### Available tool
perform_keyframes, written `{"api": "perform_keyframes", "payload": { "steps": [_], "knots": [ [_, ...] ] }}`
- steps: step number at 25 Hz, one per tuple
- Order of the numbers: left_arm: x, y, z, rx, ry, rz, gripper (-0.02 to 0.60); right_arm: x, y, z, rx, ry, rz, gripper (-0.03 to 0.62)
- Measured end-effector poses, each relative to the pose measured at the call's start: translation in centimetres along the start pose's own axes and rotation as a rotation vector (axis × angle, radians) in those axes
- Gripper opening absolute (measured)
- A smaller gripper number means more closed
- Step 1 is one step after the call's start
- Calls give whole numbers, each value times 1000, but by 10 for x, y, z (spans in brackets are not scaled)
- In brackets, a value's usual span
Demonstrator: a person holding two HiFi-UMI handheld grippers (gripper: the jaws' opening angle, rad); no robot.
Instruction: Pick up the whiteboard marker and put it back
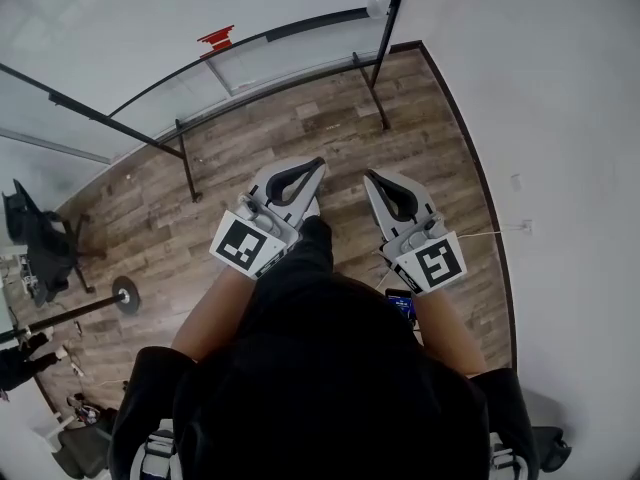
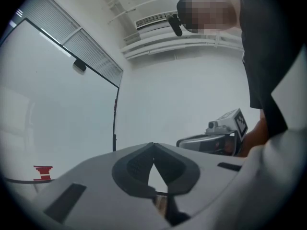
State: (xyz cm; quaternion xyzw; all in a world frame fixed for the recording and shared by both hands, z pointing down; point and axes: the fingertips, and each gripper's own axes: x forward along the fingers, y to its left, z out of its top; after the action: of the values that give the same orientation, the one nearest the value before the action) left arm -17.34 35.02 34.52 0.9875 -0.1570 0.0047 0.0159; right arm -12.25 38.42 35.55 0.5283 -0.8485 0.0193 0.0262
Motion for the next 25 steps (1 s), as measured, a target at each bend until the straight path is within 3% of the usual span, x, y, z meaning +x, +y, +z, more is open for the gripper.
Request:
{"api": "perform_keyframes", "payload": {
  "steps": [12, 15, 20, 25],
  "knots": [
    [102, 188, 0, -39, -20, -11, 3, 173, -128, 6, -27, 61, -11, -9],
    [123, 229, -3, -7, -17, 0, 3, 209, -155, 5, -16, 61, -23, -9],
    [159, 266, -3, -7, -16, -9, 3, 245, -192, 1, -14, 78, -28, -9],
    [199, 292, -10, -70, -23, -37, 3, 274, -236, -6, 20, 83, -17, -9]
  ]
}}
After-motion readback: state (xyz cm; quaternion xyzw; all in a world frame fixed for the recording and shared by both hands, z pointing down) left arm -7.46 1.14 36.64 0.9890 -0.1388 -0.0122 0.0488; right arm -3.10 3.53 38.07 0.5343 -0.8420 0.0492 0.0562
